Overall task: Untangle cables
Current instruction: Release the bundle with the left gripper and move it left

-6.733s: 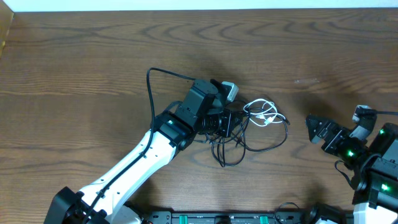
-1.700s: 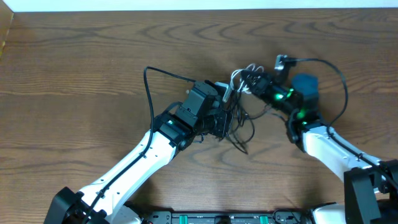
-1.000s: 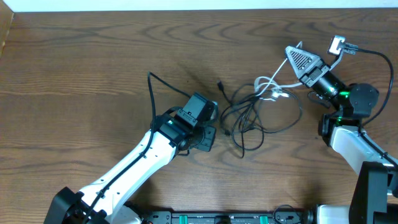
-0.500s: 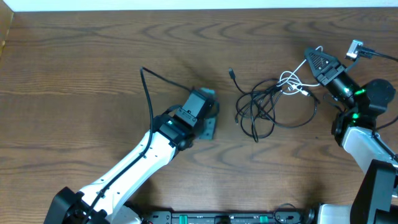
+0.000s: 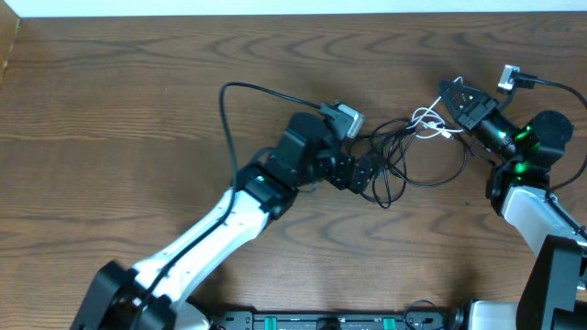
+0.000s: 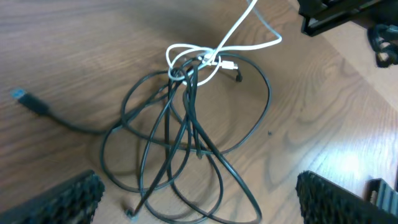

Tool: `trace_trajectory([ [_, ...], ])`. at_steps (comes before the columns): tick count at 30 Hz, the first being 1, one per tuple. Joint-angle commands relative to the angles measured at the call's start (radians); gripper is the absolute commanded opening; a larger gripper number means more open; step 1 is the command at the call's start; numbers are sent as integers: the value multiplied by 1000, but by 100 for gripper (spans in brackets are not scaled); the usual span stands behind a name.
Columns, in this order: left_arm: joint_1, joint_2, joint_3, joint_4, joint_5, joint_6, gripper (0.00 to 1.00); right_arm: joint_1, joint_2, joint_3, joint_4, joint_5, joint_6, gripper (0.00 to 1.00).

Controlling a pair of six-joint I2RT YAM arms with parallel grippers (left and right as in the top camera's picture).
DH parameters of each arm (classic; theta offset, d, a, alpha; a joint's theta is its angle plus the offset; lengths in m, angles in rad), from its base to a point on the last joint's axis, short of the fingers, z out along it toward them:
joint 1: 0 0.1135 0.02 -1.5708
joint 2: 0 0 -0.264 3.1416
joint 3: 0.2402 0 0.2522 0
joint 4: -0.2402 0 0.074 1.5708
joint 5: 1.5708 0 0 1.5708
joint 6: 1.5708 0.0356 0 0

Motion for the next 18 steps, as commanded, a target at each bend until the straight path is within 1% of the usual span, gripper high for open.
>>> trace_trajectory([
  [1,-52,129,10,103,-32,20,98,10,-4,9,2,-3,-11,2],
  [4,-96,212,11,179,-143,8,98,10,-4,9,2,-9,-10,1],
  [5,-102,223,11,190,-157,8,98,10,-4,9,0,-12,-10,1],
  [6,-123,259,11,234,-202,3,98,10,-4,9,-1,-18,-10,1],
  [8,-143,296,11,291,-226,-12,98,10,-4,9,-1,-26,-10,2],
  [11,-167,367,12,398,-285,-101,98,10,-4,9,-2,-37,-11,1],
  [13,-168,394,12,426,-322,-140,100,11,-4,9,-2,-45,-10,1],
  [14,-168,416,12,440,-360,-169,98,13,-4,9,-2,-49,-10,2],
  [16,-168,449,12,462,-417,-201,89,17,-4,9,-2,-56,-11,2],
  [17,-168,473,12,483,-438,-216,82,19,-4,9,-2,-64,-11,2],
  [18,-168,490,12,503,-443,-221,71,20,-4,9,-2,-72,-11,2],
])
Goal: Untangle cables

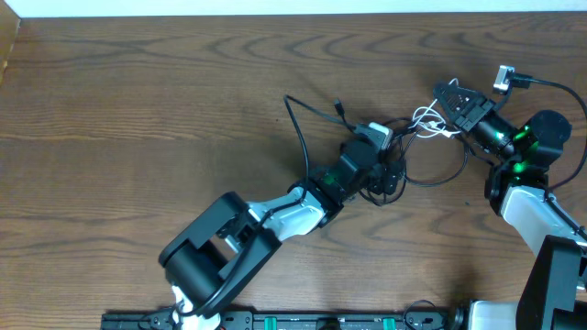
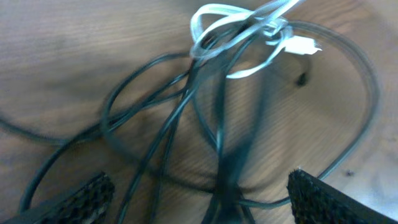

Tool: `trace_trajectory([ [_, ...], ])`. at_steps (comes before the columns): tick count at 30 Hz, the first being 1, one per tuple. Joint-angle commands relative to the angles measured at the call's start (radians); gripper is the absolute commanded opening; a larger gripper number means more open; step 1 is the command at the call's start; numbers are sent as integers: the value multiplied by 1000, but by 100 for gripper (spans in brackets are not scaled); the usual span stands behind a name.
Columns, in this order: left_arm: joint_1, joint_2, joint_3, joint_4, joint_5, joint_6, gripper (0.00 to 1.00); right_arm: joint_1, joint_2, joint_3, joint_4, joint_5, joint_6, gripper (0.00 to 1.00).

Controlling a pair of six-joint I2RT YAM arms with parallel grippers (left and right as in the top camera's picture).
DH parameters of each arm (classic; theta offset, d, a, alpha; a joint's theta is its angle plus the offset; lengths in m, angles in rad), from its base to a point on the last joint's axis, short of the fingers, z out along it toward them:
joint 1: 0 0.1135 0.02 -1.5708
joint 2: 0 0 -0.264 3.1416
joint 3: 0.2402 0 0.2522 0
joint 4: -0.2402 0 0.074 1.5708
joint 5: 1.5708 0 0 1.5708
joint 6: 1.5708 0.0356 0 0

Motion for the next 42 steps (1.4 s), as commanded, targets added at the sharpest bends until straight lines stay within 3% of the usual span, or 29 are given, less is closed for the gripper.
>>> trace_trajectory([
  [1,2,59,11,53,-95,-63,59,11,-4,9,1,-37,-11,2],
  [4,3,69,11,55,-96,-63,22,14,-4,9,1,-42,-12,2],
  [5,4,68,11,54,-96,-62,19,14,-4,9,1,-42,-12,2],
  [6,6,63,11,42,-96,-62,8,14,-4,9,1,-42,-15,2],
  [10,15,-12,11,-111,-95,-62,8,14,-4,9,-20,-39,-32,2],
  [14,21,-171,11,-330,-95,-6,8,16,-4,9,-152,2,-89,2],
  [17,21,-357,11,-542,-96,16,8,15,-4,9,-180,23,-89,2],
  [22,21,-664,11,-850,-99,156,7,-33,-4,9,-122,78,-69,2],
  [26,21,-863,11,-988,-114,171,8,-98,-4,9,-125,109,-22,1],
  [33,21,-1006,11,-1016,-213,171,8,-171,-4,9,-286,214,-116,2],
  [41,20,-991,11,-1012,-229,166,8,-187,-4,9,-467,227,-207,2],
  [42,20,-978,11,-1008,-228,158,15,-187,-4,9,-468,216,-207,1],
])
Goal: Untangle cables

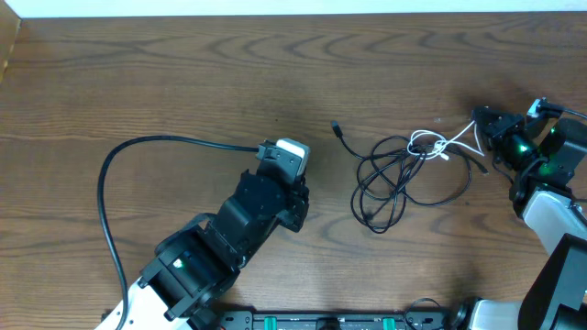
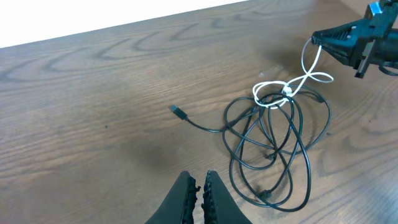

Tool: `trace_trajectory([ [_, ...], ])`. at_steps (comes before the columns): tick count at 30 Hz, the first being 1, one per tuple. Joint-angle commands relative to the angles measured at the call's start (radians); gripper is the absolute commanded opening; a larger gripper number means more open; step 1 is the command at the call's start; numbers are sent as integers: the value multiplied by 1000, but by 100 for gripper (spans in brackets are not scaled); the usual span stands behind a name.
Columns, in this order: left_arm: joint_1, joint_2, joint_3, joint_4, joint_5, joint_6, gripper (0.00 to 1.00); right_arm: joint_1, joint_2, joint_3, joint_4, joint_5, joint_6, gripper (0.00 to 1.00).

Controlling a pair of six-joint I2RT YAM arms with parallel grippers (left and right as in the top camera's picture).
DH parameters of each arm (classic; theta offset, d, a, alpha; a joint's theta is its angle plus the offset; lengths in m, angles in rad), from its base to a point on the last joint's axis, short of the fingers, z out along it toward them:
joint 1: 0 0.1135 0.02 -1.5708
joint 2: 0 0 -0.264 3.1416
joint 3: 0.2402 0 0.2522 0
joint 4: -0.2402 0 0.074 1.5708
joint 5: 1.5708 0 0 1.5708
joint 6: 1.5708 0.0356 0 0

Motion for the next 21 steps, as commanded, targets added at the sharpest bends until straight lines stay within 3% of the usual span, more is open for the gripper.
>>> trace_trajectory([
  [1,2,33,5,10,-18,-4,28,-1,-3,6,-6,-16,-50,1],
  [2,2,56,5,29,-15,-26,59,-1,-4,6,-7,-26,-53,1],
  [3,2,76,5,48,-11,-39,77,0,-4,6,-7,-29,-53,1],
  [4,2,111,5,81,-9,-63,84,5,-4,6,-7,-33,-53,1],
  [9,-1,251,5,196,-7,-251,88,18,-3,6,-26,-32,-68,2],
  [14,-27,423,5,330,177,-257,89,18,-3,6,-75,-31,-94,2],
  [21,-109,633,5,566,250,-229,93,18,-3,6,-94,-28,-94,3],
])
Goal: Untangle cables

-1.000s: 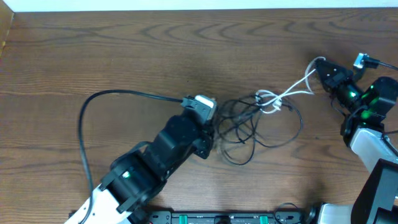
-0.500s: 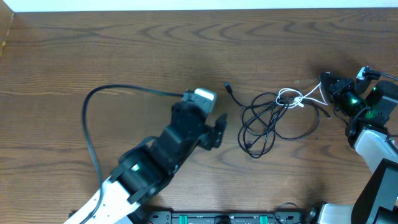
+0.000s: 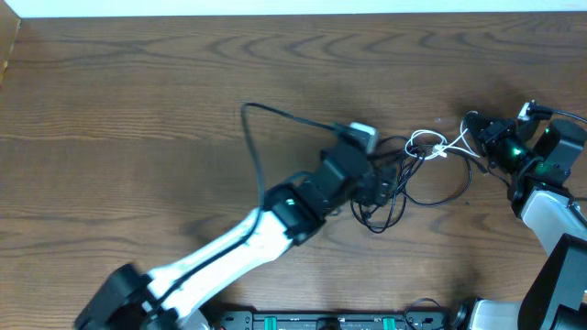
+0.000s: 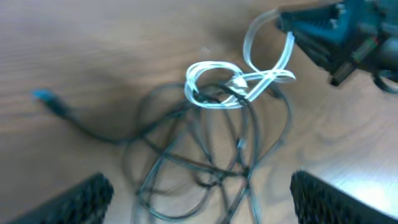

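Note:
A tangle of thin black cable (image 3: pixel 424 183) (image 4: pixel 205 155) lies on the wooden table, right of centre. A white cable (image 3: pixel 427 143) (image 4: pixel 219 87) is looped through its top. My left gripper (image 3: pixel 378 188) (image 4: pixel 202 199) hovers over the tangle's left part, open wide, with the loops showing between its fingers (image 4: pixel 73 200). My right gripper (image 3: pixel 475 126) (image 4: pixel 314 28) is shut on the white cable's far end at the right. A black cable end with a blue plug (image 4: pixel 45 98) lies to the left.
The left wrist camera's own black lead (image 3: pixel 266 115) arcs over the table (image 3: pixel 138 110) behind the left arm. The right arm's body (image 3: pixel 546 197) stands at the table's right edge. A pale strip (image 3: pixel 275 7) runs along the far edge.
My left gripper was shut and drawn back to the left of the tangle; now it is open and right over the black loops. The right gripper still holds the white cable in about the same place.
At first my left gripper hung open above the tangle while the right held the white cable farther back. Then the left was lower over the loops. Later it was shut, empty, well to the left, with the right shifted rightward. Now the left is open over the tangle again.

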Tool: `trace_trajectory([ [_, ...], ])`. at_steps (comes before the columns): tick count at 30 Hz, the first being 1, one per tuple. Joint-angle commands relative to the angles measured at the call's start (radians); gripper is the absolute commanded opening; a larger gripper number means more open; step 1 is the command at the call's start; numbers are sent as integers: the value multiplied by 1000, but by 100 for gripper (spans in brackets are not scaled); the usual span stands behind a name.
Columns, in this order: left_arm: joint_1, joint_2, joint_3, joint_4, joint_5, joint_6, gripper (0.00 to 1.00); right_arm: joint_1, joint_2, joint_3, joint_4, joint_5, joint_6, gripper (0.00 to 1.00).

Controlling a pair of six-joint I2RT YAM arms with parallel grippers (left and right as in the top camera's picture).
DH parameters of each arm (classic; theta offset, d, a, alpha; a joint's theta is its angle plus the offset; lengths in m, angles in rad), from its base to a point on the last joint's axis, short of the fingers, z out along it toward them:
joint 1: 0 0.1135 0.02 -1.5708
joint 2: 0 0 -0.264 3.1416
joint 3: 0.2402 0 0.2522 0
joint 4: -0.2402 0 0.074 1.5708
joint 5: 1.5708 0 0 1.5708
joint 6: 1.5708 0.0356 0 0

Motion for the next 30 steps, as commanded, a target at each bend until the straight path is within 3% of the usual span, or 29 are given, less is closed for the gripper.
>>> trace_trajectory([
  [1,-52,72,5,68,50,30,93,3,-3,6,-12,-2,-23,3],
  [6,-134,170,5,131,23,127,98,3,-3,6,-57,-2,-42,2],
  [15,-170,324,5,300,-149,127,99,9,-3,6,-126,-2,-68,2],
  [22,-169,394,5,337,-351,127,76,9,-3,6,-166,-2,-69,2],
  [27,-167,394,5,341,-378,127,70,9,-3,6,-183,-2,-83,2],
  [28,-166,394,5,341,-378,127,62,9,-3,6,-189,-2,-84,2],
  [29,-165,394,5,343,-378,127,47,9,-3,6,-194,-2,-98,2],
  [30,-165,394,5,344,-379,127,25,9,-3,6,-198,-2,-110,2],
])
